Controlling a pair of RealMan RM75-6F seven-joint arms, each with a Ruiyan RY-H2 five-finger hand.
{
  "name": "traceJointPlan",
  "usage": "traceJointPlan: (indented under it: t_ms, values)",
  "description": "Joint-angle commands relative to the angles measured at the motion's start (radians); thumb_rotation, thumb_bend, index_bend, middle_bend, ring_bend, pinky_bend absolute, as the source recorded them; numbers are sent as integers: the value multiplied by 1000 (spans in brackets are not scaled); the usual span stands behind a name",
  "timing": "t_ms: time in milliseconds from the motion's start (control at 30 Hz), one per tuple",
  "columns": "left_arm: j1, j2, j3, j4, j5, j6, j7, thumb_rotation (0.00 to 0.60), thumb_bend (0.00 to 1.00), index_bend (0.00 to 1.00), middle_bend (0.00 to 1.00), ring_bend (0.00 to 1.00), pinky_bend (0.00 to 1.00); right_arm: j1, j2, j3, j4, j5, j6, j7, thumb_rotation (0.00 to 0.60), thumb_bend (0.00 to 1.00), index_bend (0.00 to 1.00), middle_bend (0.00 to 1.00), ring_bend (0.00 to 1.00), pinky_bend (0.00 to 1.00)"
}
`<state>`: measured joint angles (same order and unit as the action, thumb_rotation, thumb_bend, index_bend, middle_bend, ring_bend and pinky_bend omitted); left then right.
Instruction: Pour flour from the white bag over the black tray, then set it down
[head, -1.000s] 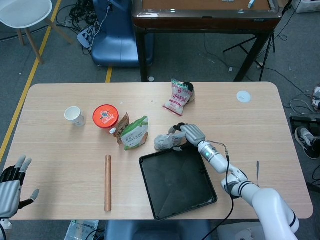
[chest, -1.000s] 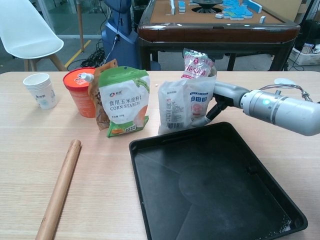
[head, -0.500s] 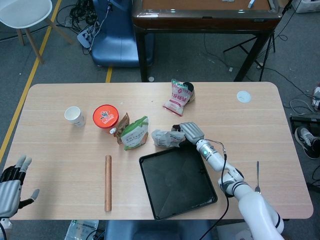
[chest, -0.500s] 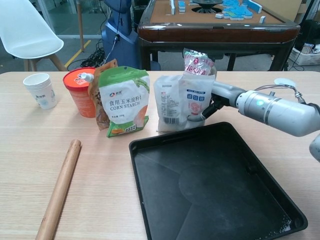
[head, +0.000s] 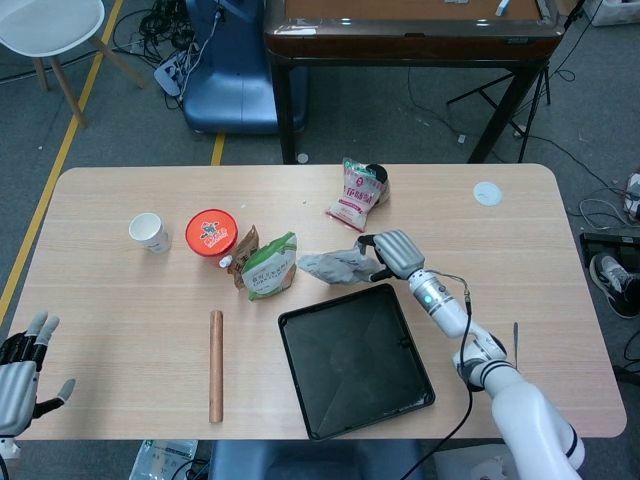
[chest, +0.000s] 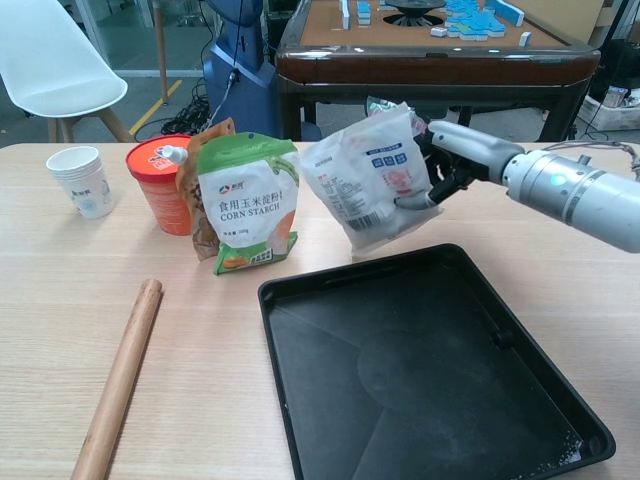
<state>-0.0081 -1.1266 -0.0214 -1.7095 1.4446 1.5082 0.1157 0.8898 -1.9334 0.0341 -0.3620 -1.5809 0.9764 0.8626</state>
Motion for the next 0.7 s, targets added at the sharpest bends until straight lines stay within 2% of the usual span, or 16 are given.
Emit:
traceJointPlan:
  t_ms: [33,200,300,433,600,700]
  values:
    - [-1,-1,0,1,5,1,-3,600,246,0,0,84,57,-32,87,-31,-87,-34,78,-46,600,624,874,771,717,814]
    - [1,-3,2,4,13,6,-8,600,246,0,0,84,57,-57,275,-65,-304,-84,176,-180,600,629,889,796,742,829]
    - [0,-5,3,4,17,7,-10,600,246,0,0,84,57,-59,415,-83,-481,-109,186,-305,600,629,902,807,755,836]
    - [-1,-8,3,5,23,8,-13,600,246,0,0,84,57,-56,578,-83,-700,-118,175,-486,600,629,930,831,780,852]
    - [0,-10,4,7,28,13,-18,600,246,0,0,83,57,-54,719,-73,-884,-116,141,-699,600,629,960,865,816,881]
    - [2,-10,4,8,30,15,-21,600,246,0,0,84,57,-51,767,-74,-941,-129,126,-792,600,629,966,870,822,886]
